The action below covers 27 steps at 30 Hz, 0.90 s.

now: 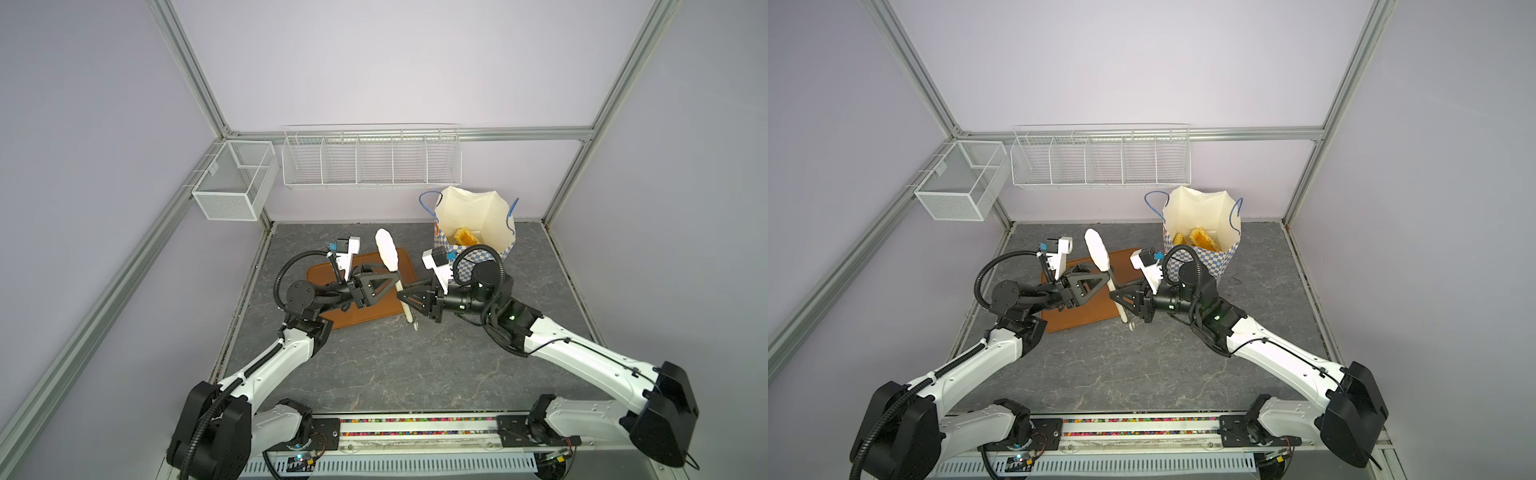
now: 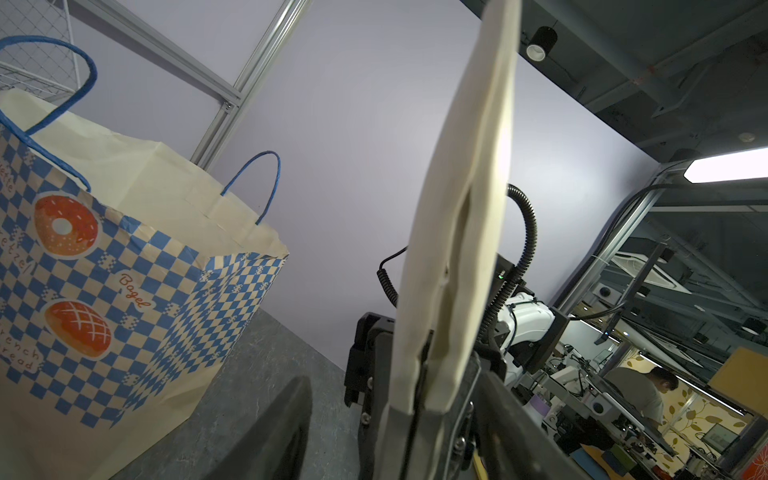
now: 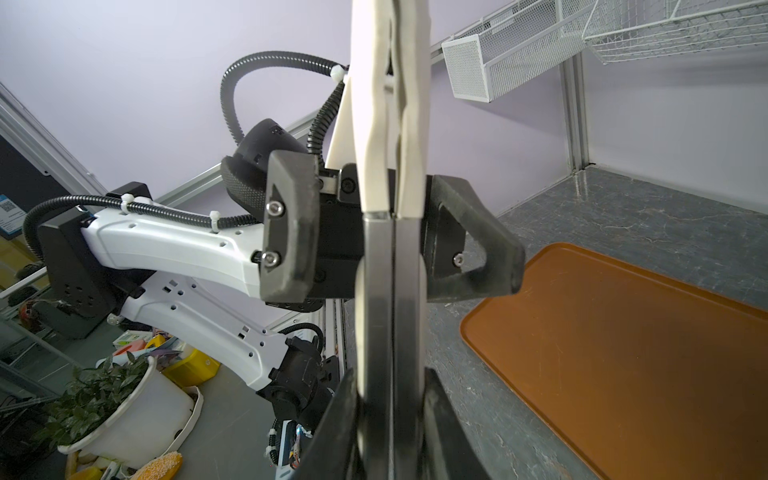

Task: Take the fake bread out of the paper bag
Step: 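Lift the tongs with the right gripper while the left gripper reaches in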

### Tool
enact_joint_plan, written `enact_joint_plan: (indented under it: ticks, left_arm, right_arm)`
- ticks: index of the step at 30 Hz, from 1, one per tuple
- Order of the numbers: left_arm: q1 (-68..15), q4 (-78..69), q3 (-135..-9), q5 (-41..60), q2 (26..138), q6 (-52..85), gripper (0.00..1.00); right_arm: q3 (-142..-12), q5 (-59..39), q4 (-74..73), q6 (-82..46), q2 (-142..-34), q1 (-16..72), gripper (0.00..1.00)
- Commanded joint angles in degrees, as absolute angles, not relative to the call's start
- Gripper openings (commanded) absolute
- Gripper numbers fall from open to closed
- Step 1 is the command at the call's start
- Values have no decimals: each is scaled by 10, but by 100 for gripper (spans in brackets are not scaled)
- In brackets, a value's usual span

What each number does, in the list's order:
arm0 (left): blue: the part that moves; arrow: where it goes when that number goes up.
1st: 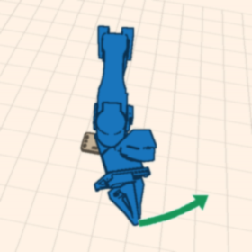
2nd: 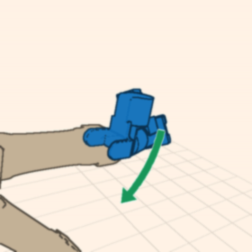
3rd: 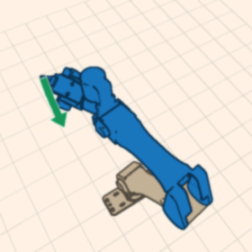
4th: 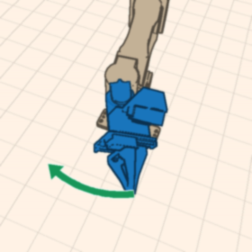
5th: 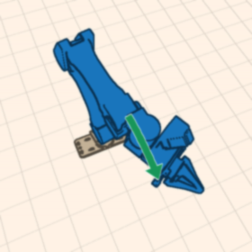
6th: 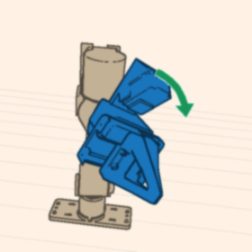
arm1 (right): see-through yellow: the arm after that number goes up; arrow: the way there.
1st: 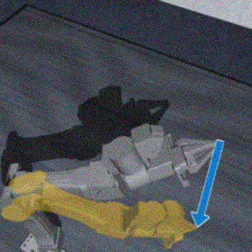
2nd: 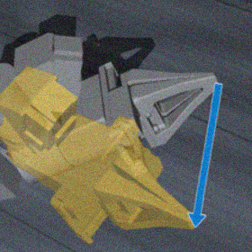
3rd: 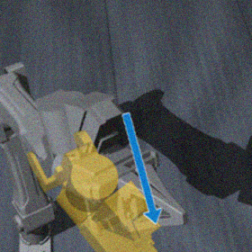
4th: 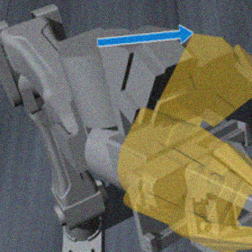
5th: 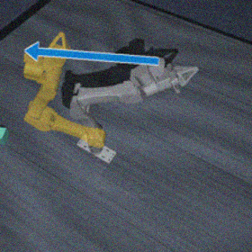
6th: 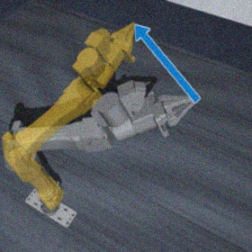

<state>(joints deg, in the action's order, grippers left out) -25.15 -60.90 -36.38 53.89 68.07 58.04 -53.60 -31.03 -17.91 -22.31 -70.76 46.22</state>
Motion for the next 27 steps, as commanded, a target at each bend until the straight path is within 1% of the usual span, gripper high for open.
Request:
enact_joint_plan:
  ticks: [1, 4, 8, 10, 12, 13, 15, 16, 17, 20, 22, 24, 27]
  left_arm:
    - [-256, -648, -371, 553, 689, 602, 62]
    - [-263, -640, -379, 555, 697, 601, 57]
    - [-272, -630, -391, 557, 709, 598, 44]
    - [-272, -622, -399, 564, 713, 594, 35]
    - [-272, -579, -414, 574, 709, 568, 25]
    - [-272, -536, -423, 575, 703, 542, 20]
    - [-272, -413, -447, 562, 689, 463, 8]
    - [-272, -327, -463, 548, 680, 406, 6]
    - [-272, -238, -482, 529, 671, 345, 4]
    - [-272, -9, -542, 453, 656, 169, 0]
    - [-273, 94, -575, 416, 659, 86, 0]
    - [-276, 154, -595, 404, 666, 25, 0]
    - [-297, 222, -618, 381, 680, -54, 0]
  right_arm:
    - [-559, -328, -220, -224, -708, 458, 20]
    - [-571, -341, -215, -220, -718, 457, 20]
    - [-571, -336, -213, -215, -726, 449, 20]
    - [-570, -335, -213, -216, -726, 442, 24]
    - [-570, -330, -195, -207, -721, 437, 34]
    - [-570, -323, -177, -195, -715, 434, 42]
    - [-570, -307, -128, -167, -699, 431, 61]
    - [-569, -300, -100, -152, -687, 428, 70]
    - [-566, -292, -73, -137, -674, 424, 76]
    - [-566, -273, 5, -108, -634, 403, 85]
    - [-572, -260, 45, -98, -616, 387, 91]
    - [-589, -278, 70, -92, -616, 370, 95]
    - [-629, -337, 77, -98, -644, 358, 95]
